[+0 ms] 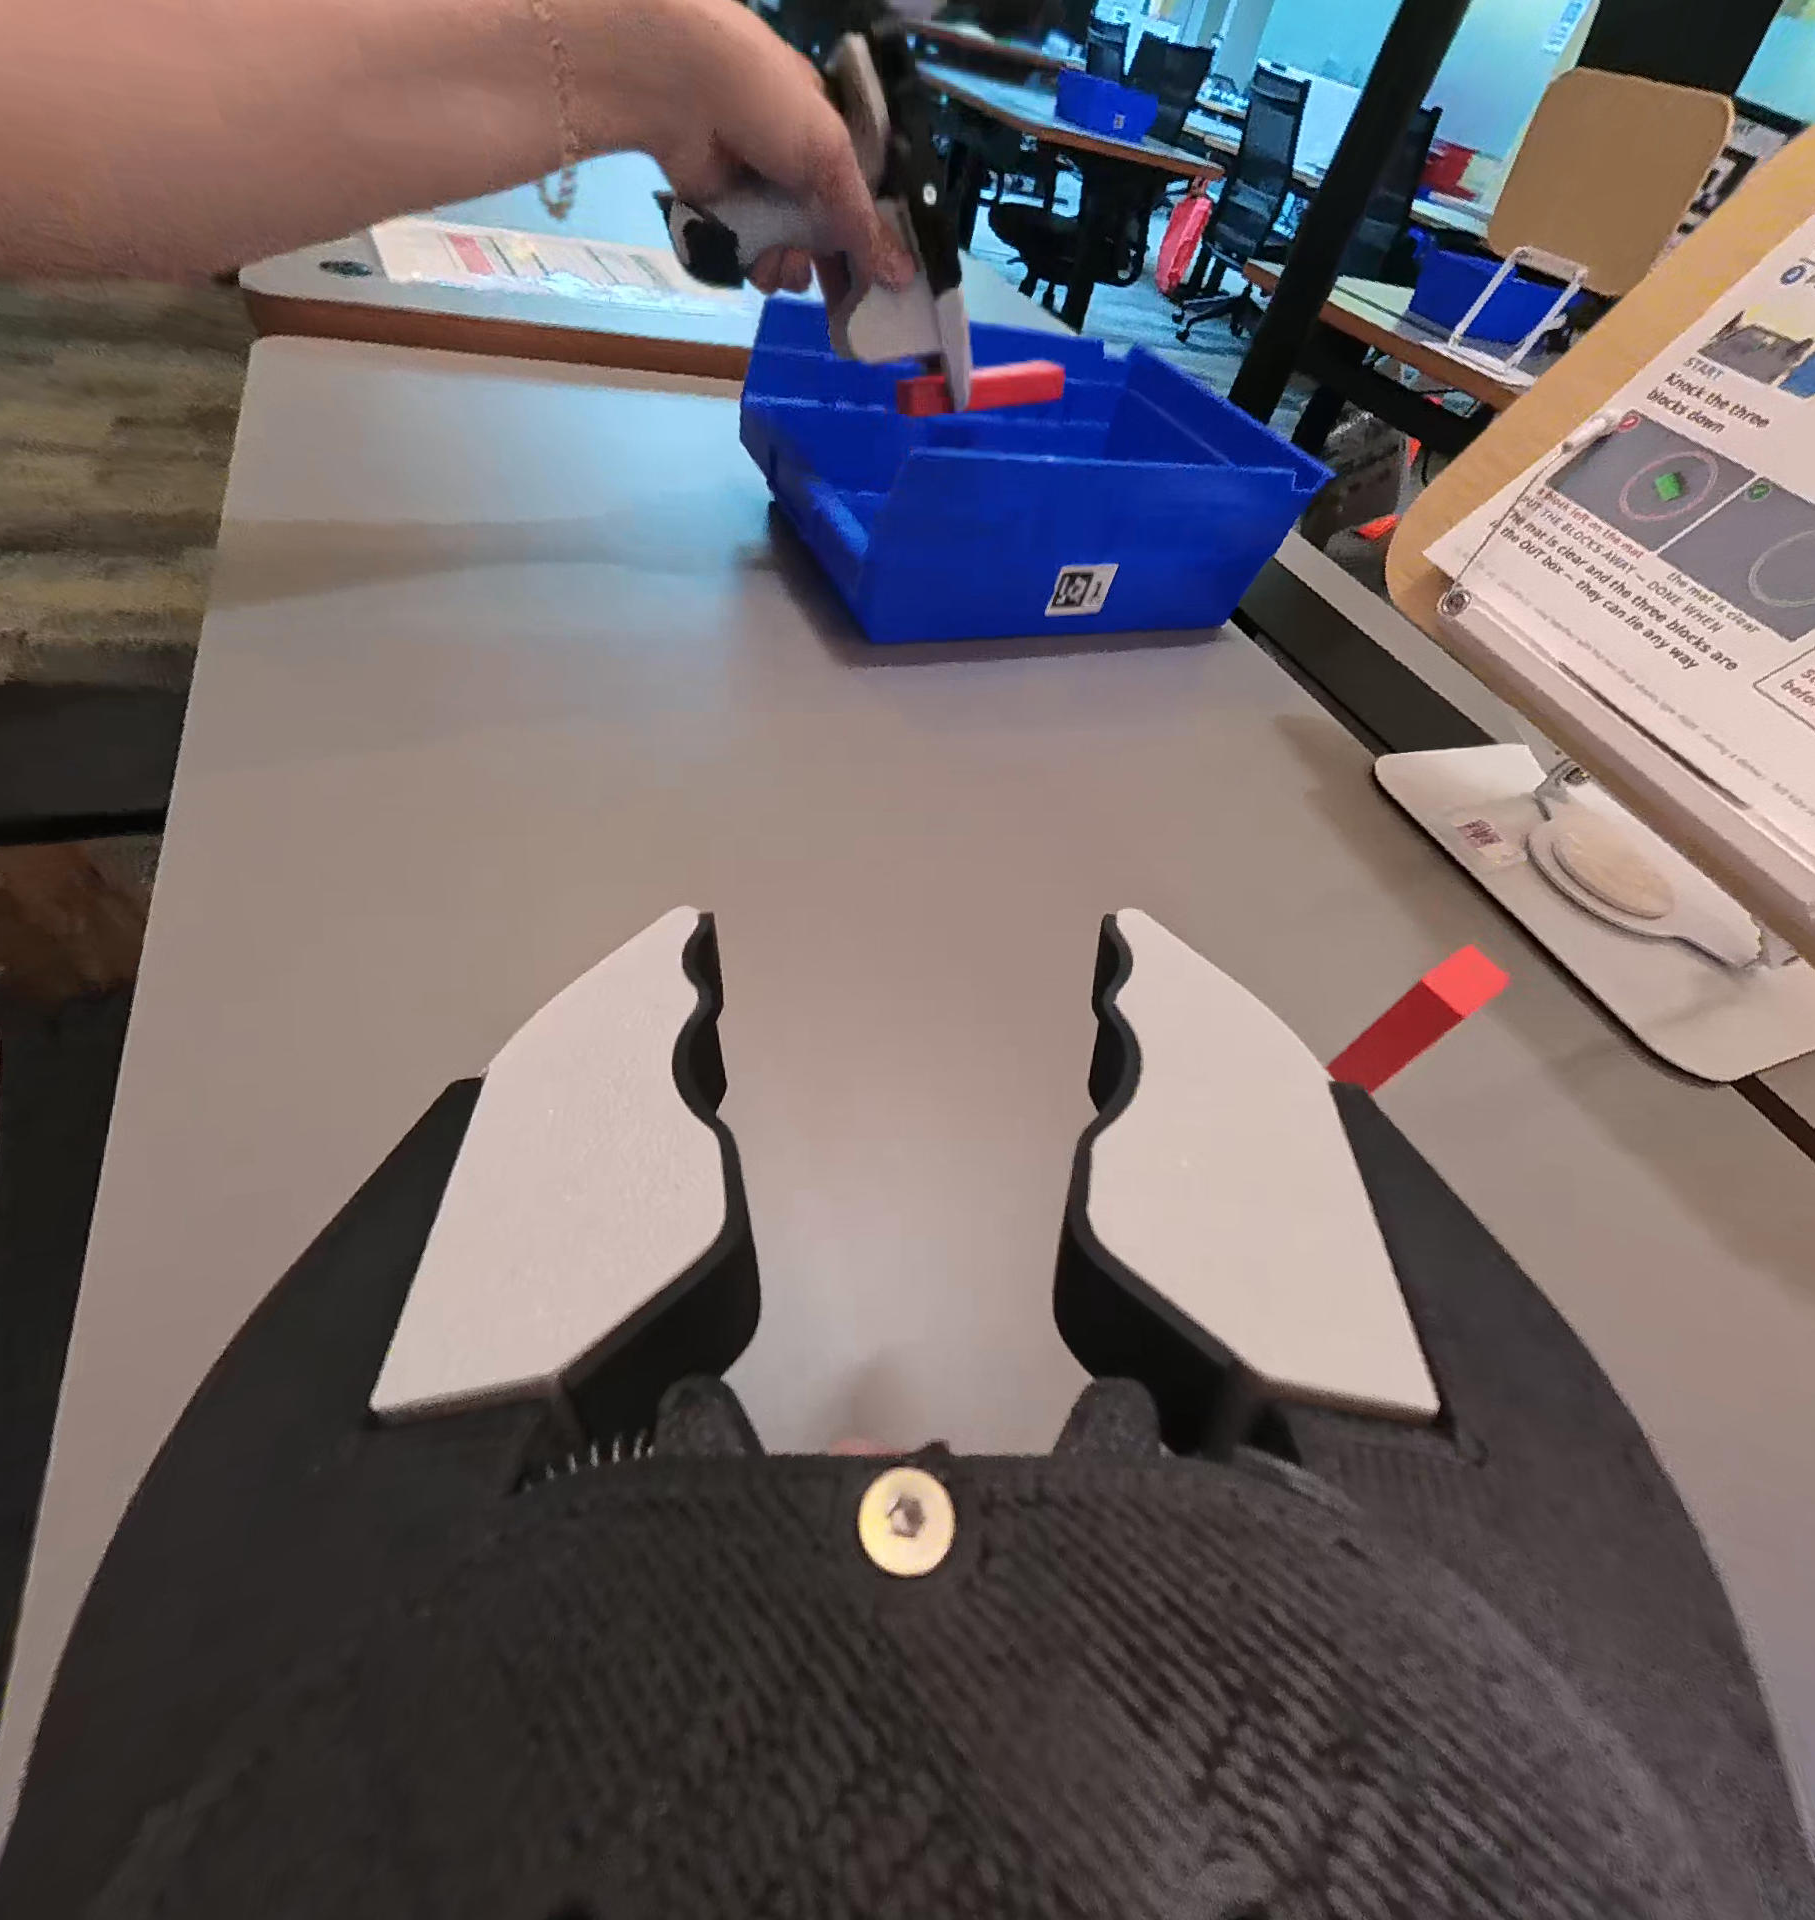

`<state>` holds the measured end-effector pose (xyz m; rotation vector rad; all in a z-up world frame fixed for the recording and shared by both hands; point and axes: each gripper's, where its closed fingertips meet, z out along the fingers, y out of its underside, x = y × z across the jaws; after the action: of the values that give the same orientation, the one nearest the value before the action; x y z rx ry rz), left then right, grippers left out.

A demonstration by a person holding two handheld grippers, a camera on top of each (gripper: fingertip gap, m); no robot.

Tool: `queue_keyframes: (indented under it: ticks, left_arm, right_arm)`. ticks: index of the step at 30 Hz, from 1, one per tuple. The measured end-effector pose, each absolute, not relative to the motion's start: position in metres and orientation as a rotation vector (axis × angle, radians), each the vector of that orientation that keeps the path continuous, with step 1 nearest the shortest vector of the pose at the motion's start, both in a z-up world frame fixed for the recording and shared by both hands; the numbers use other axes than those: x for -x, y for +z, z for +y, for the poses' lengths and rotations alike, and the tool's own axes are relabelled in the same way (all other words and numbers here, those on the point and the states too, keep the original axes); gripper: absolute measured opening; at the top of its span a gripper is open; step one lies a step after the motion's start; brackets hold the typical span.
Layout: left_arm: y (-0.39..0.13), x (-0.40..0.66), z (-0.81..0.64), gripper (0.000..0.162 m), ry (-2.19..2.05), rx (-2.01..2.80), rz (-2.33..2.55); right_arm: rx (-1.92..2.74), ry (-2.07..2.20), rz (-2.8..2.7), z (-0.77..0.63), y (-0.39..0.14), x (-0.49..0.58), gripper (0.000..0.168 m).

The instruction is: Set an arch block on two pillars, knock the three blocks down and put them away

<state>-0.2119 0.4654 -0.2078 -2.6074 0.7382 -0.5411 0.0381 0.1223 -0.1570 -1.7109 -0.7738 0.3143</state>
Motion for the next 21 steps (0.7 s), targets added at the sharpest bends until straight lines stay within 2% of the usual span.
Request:
queue_keyframes:
  ticks: [1, 7, 10, 17, 21]
  left_arm:
    - [-0.19, 0.204, 0.463, 0.032, -0.599, 2.527, 0.748]
    - [-0.082, 0.128, 0.384, 0.032, -1.229, 1.959, 0.881]
    - [-0.044, 0.093, 0.322, 0.032, -1.514, 1.625, 0.96]
    - [-0.03, 0.052, 0.219, 0.032, -1.709, 1.101, 1.172]
    - [-0.038, 0.043, 0.19, 0.032, -1.765, 0.991, 1.269]
  right_arm:
    - [1.707, 0.329, -0.75, 0.126, -0.152, -0.034, 0.069]
    - [1.586, 0.6, -0.559, 0.156, -0.11, 0.011, 0.067]
    - [1.546, 0.724, -0.516, 0.173, -0.095, 0.036, 0.066]
    - [1.465, 0.875, -0.497, 0.191, -0.072, 0.056, 0.062]
    - [1.426, 0.915, -0.567, 0.182, -0.067, 0.055, 0.049]
